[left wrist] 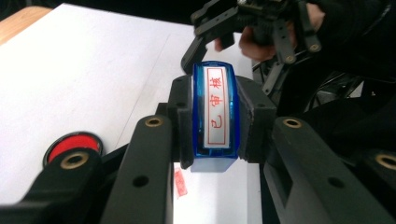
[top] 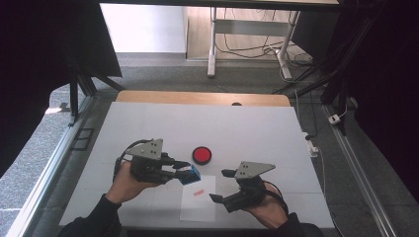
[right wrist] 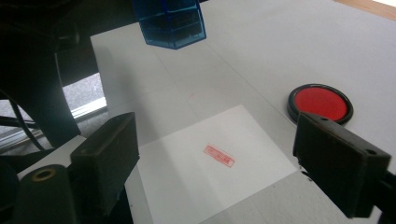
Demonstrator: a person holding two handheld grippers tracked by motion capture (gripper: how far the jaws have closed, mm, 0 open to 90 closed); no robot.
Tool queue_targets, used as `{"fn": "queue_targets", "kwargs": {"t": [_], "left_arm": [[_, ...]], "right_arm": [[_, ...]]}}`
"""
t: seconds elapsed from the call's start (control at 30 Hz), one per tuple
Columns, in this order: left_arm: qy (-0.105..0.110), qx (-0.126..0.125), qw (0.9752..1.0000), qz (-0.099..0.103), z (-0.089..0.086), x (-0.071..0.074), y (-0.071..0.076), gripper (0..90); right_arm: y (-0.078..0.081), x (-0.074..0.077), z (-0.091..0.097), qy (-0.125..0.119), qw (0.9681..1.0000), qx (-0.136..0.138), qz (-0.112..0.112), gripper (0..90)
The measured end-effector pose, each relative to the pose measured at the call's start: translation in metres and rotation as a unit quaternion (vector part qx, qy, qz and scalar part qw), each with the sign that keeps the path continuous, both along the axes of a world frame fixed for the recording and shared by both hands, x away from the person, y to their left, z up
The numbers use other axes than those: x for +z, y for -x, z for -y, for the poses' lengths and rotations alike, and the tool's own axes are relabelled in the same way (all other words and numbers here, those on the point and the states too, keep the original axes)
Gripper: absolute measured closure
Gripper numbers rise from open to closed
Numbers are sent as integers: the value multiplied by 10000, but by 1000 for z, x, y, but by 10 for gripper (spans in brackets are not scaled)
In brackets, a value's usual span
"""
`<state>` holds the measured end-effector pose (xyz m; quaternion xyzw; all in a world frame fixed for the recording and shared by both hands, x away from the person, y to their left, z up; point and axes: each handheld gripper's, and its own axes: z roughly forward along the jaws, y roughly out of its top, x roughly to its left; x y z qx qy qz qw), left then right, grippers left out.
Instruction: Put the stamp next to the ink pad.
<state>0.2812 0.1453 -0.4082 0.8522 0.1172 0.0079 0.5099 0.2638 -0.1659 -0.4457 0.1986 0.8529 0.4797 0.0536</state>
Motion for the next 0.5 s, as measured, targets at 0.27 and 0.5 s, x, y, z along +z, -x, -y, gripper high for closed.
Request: {"fn": "queue_targets", "kwargs": {"t": [0.27, 0.5], "left_arm": [[-304, 345, 9989, -23, -6, -5, -5, 698], [-458, 630, 9970, -2, -11, -8, -8, 697]], "right_arm": [[0, -3, 5, 174, 9996, -241, -26, 58], [0, -6, 12, 216, 9985, -491, -66, 5]]}}
